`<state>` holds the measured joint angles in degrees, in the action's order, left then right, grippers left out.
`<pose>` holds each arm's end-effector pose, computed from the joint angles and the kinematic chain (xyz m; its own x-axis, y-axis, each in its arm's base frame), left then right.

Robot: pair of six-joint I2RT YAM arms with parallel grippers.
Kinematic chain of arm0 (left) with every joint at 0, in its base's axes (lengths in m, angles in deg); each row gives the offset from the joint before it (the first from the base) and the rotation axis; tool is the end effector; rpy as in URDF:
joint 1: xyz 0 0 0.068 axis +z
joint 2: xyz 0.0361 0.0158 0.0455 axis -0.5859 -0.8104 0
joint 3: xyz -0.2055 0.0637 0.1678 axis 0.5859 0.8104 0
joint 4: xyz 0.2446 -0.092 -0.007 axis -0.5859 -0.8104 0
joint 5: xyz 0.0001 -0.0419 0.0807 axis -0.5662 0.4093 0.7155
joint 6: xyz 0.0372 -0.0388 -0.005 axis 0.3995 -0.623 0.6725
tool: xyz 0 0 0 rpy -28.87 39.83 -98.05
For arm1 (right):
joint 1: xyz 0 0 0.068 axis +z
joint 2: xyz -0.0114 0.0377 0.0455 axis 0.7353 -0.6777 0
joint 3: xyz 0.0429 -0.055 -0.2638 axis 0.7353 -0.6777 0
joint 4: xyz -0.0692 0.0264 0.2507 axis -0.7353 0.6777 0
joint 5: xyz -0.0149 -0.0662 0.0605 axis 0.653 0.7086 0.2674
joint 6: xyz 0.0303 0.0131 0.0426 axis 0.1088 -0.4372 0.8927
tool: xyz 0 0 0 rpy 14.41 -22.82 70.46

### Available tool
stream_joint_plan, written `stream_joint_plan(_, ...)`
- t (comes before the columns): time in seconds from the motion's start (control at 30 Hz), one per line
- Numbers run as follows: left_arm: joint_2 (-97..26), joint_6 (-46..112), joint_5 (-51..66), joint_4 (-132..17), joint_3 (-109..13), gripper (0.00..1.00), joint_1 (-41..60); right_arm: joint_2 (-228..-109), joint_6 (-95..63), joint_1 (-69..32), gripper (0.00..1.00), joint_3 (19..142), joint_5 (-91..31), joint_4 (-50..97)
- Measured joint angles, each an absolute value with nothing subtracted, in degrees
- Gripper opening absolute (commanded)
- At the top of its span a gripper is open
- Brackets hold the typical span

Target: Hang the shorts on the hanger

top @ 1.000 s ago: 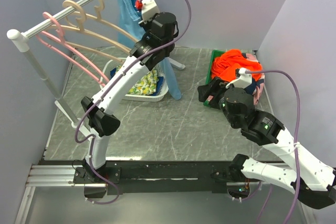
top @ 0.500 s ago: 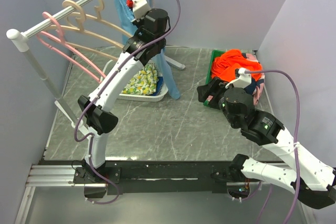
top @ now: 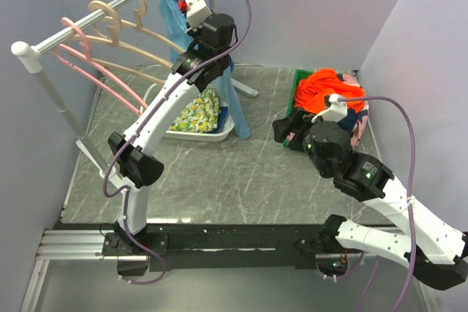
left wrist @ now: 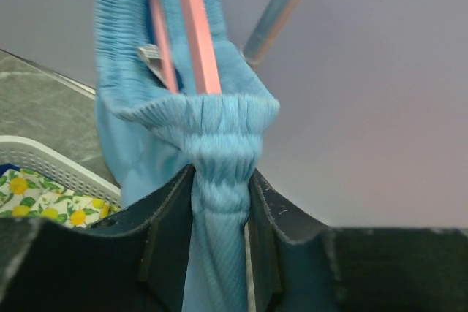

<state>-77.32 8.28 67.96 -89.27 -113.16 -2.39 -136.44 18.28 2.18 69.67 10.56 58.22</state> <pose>0.3646 -0.2515 0.4760 0.0396 -0.4961 -0.8674 -0.2620 0.8325 -0.4881 0.1211 0.1122 0.4020 -0.3672 0.4253 -0.8272 -0.0900 0.8689 0.4867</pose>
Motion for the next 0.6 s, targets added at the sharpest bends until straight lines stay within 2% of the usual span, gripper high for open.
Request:
stream_joint_plan(0.03, -77.2, 8.2, 67.4, -89.1, -112.9, 0.44, -2.4, -136.4, 18.3, 2.2, 0.81, 69.7, 10.4, 58.2)
stream_joint_plan(0.13, -76.4, 8.4, 64.7, -88.9, -111.2, 0.62, -2.4, -136.5, 18.3, 2.2, 0.81, 69.7, 10.0, 58.1)
stream_joint_plan(0.17, -75.9, 8.4, 63.7, -88.6, -110.4, 0.72, -2.5, -136.5, 18.3, 2.2, 0.81, 69.7, 9.8, 58.0)
stream_joint_plan(0.3, -74.1, 9.6, 60.9, -87.3, -107.8, 0.93, -3.0, -136.6, 18.3, 2.2, 0.81, 69.7, 9.5, 57.2)
stream_joint_plan(0.37, -72.7, 10.2, 60.0, -86.7, -106.2, 0.99, -3.7, -136.5, 18.3, 2.2, 0.81, 69.6, 9.4, 56.7)
stream_joint_plan(0.6, -68.6, 11.9, 57.4, -85.6, -103.7, 0.97, -6.5, -136.5, 18.2, 2.2, 0.81, 69.4, 9.4, 56.1)
